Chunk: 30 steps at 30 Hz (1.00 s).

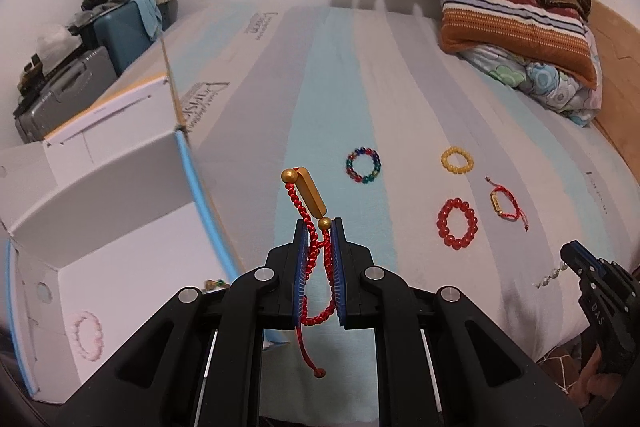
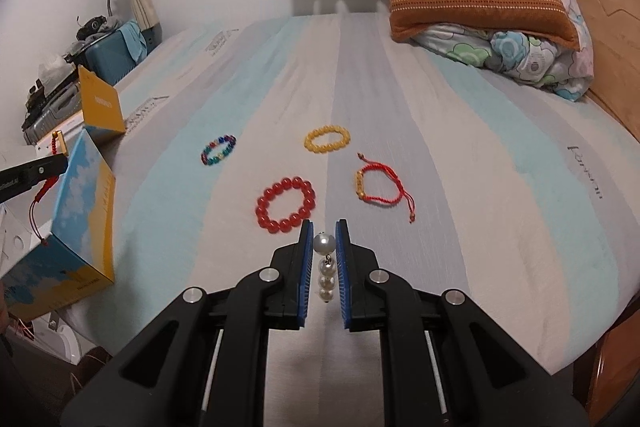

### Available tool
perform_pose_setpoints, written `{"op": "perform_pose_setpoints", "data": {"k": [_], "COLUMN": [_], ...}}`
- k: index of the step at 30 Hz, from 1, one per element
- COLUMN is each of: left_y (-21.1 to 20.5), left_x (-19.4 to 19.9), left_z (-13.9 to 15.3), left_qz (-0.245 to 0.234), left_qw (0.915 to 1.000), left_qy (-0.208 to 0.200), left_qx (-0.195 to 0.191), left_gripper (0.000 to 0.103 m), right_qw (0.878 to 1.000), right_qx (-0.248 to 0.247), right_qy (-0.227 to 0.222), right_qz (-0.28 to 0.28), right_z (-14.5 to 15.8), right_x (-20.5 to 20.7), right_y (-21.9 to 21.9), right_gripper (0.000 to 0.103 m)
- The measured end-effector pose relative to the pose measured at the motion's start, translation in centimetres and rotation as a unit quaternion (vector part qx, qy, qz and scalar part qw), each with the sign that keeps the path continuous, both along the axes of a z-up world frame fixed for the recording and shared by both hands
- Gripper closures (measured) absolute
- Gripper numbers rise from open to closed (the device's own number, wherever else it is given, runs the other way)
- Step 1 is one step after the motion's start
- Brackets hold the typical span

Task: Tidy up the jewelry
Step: 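Carry the red cord bracelet and pearl string over the white box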

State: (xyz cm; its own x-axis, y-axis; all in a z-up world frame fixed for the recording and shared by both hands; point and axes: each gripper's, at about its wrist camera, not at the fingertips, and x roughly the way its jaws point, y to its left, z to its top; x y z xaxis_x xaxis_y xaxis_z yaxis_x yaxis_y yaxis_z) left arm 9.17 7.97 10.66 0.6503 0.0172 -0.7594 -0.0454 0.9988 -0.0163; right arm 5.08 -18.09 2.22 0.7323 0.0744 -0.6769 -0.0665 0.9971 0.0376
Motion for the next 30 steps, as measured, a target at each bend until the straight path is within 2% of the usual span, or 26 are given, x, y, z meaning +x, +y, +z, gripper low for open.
{"op": "perform_pose_setpoints", "data": {"k": [13, 24, 30], "left_y": [6.1, 12.1, 16.3], "left_x": [-2.3, -4.7, -7.0], "left_z": [3.3, 3.8, 3.5], "left_qz": [0.031, 0.075, 0.115], "left_qw": [0.9992, 0.9966, 0.9925], "left_qy": [-0.02, -0.022, -0.022], "left_qx": [0.014, 0.025, 0.036], "left_gripper": [0.092, 0.092, 0.092], "right_qw": [0.999, 0.996, 0.992], "right_qx": [-0.007, -0.018, -0.022], "right_qy": [-0.029, -0.042, -0.051], "right_qz": [0.034, 0.082, 0.115], "right_z": [3.8, 5.6, 6.3], "right_x": [0.2, 0.8, 0.9], "right_y": [5.0, 11.9, 16.8], "right_gripper": [0.092, 0.092, 0.092]}}
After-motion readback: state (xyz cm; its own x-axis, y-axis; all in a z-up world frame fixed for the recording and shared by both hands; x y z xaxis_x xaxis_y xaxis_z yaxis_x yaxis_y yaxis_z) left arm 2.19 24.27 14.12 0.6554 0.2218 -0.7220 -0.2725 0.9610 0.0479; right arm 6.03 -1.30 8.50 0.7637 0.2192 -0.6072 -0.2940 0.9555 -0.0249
